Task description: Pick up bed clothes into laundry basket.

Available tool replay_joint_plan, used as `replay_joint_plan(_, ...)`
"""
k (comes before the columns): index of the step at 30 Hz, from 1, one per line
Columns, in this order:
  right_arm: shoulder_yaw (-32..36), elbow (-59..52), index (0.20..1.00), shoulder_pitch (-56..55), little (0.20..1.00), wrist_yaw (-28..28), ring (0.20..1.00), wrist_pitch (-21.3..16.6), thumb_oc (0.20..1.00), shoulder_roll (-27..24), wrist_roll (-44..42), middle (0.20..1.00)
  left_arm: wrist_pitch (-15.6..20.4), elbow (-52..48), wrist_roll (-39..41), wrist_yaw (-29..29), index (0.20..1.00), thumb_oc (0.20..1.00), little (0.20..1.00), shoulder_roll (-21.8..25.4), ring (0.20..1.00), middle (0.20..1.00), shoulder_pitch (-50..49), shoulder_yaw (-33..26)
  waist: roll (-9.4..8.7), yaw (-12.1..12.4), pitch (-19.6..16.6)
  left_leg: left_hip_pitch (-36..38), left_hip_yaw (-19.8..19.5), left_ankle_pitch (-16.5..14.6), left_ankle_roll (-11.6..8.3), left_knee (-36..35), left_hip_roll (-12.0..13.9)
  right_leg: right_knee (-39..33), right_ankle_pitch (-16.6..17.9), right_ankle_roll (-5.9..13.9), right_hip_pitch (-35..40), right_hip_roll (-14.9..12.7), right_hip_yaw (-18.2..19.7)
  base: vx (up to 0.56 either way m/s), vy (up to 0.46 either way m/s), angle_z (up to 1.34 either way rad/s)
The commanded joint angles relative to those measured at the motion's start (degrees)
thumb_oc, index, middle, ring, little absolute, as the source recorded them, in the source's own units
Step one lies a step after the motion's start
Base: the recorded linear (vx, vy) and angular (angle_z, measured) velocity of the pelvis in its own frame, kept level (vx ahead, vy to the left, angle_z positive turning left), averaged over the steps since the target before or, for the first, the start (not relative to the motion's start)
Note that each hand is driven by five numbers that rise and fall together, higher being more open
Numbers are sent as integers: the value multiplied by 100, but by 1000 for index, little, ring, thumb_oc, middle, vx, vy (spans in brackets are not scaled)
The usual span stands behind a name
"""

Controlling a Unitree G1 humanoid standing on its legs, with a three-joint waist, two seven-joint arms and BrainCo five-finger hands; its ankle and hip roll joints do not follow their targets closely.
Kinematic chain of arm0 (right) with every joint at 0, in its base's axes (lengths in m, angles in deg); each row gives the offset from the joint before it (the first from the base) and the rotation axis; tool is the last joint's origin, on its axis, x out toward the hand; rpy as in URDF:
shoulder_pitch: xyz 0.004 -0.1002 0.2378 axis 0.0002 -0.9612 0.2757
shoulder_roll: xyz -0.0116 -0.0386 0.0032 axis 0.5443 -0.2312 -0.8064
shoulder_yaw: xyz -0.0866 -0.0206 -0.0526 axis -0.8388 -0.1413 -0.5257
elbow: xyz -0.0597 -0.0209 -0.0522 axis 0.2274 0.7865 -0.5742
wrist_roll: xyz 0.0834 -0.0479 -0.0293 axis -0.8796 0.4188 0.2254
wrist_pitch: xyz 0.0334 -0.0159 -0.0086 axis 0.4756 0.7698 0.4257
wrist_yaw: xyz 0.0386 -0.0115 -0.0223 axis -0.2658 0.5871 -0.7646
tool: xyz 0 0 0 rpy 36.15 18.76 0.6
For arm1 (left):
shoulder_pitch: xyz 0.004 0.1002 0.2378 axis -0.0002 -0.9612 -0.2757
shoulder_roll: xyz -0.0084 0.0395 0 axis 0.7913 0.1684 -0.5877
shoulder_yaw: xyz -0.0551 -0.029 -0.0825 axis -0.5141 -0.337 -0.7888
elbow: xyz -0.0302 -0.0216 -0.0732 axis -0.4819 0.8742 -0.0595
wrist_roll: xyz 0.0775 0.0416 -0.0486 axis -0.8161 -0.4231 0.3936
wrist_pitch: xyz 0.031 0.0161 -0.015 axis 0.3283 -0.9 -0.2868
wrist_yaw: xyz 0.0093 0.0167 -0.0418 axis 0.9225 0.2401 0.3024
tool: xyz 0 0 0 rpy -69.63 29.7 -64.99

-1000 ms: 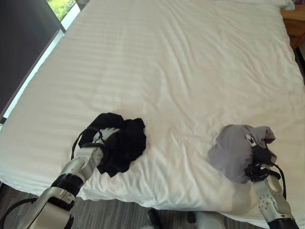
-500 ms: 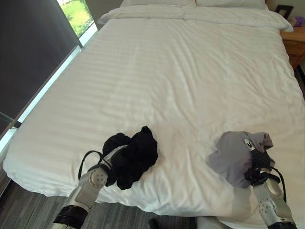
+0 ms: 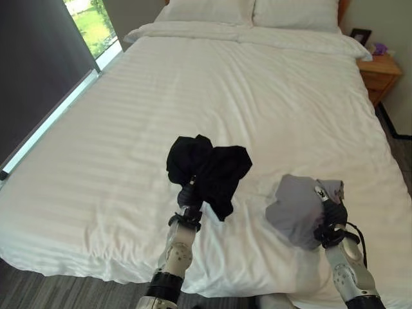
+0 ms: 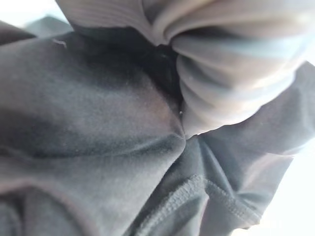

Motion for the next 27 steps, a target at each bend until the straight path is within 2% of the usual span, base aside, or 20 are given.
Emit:
replay_joint_plan(1,336,-466,200,384,200,123,200,-593,200,-195,107,200,676,-382,584,-93,200,200,200,263,200,200,453,-146,49,99,25,75,143,108,-157,64,274,73,-201,597,658,-454,31,24,-25,-7)
replay_joint_plan(4,412,-501,200,316,200,122,200,-733,200,-112,-77,200,766,-523,652,-147,200,200,200,262,200,200,298,-199,-37,126,-35,109,151,101,-154,64,277,73,-220,591,707,-434,35,9,-13,-5)
replay_joint_plan(8,521,-547,200,243,200,-24,200,-903,200,20,-728,200,954,-764,240,52,200,200,200,428,200,200,30,-275,-52,177,-52,137,148,96,-149,64,272,73,-229,582,758,-434,31,1,4,-1)
replay_joint_plan(10,758,-540,200,185,200,-171,200,-1105,200,220,-1393,200,993,-1032,-514,338,200,200,200,792,200,200,-310,-492,-19,221,-69,154,139,89,-146,64,265,73,-243,578,803,-445,7,8,53,-1)
replay_joint_plan(12,1021,-497,200,143,200,-119,200,-1204,200,202,-1452,200,969,-1150,-877,366,200,200,200,988,200,200,-526,-840,1,248,-129,207,130,63,-134,64,236,73,-225,598,858,-473,-4,20,74,4)
replay_joint_plan(16,1281,-574,200,54,200,-125,200,-1230,200,113,-1453,200,1016,-1251,-1071,347,200,200,200,1017,200,200,-545,-1005,0,186,-175,239,170,26,-106,64,174,73,-131,641,849,-505,66,6,64,1)
replay_joint_plan(19,1569,-677,200,-156,200,-193,200,-1254,200,85,-1476,200,1004,-1398,-1206,294,200,200,200,1094,200,200,-496,-994,-17,73,-162,219,203,18,-83,64,127,73,-34,681,783,-526,155,-17,75,-1)
replay_joint_plan(22,1959,-791,200,-509,200,-250,200,-1268,200,104,-1478,200,1018,-1389,-1284,235,200,200,200,1259,200,200,-209,-934,-85,-285,-5,2,324,61,-61,64,98,94,218,775,426,-517,366,-152,81,-6)
replay_joint_plan(23,2092,-795,200,-604,200,-278,200,-1283,200,141,-1445,200,1089,-1328,-1281,234,200,200,200,1388,200,200,1,-915,-76,-557,123,-266,472,24,-68,64,168,92,548,989,10,-431,716,-193,85,-6)
replay_joint_plan(24,2092,-795,200,-600,200,-279,200,-1284,200,144,-1445,200,1091,-1320,-1278,233,200,200,200,1392,200,200,10,-916,-67,-536,101,-287,496,11,-67,64,174,93,559,996,-27,-421,741,-302,-15,-65)
replay_joint_plan(25,2221,-703,200,-701,200,-217,200,-1311,200,281,-1470,200,1145,-1160,-1255,315,200,200,200,1485,200,200,144,-867,-15,-746,119,-653,645,175,-128,64,403,97,749,1065,-374,-397,1215,-229,-101,-114)
replay_joint_plan(26,2240,-691,200,-744,200,-197,200,-1322,200,306,-1494,200,1176,-1133,-1270,369,200,200,200,1573,200,200,220,-850,20,-780,106,-763,676,227,-124,64,503,101,624,1027,-350,-397,1271,-304,-144,-97)
replay_joint_plan(27,2240,-663,200,-770,200,-171,200,-1328,200,335,-1499,200,1174,-1140,-1307,386,200,200,200,1650,200,200,239,-831,56,-740,93,-823,790,312,-143,64,609,116,524,992,-274,-466,1162,-228,-85,-57)
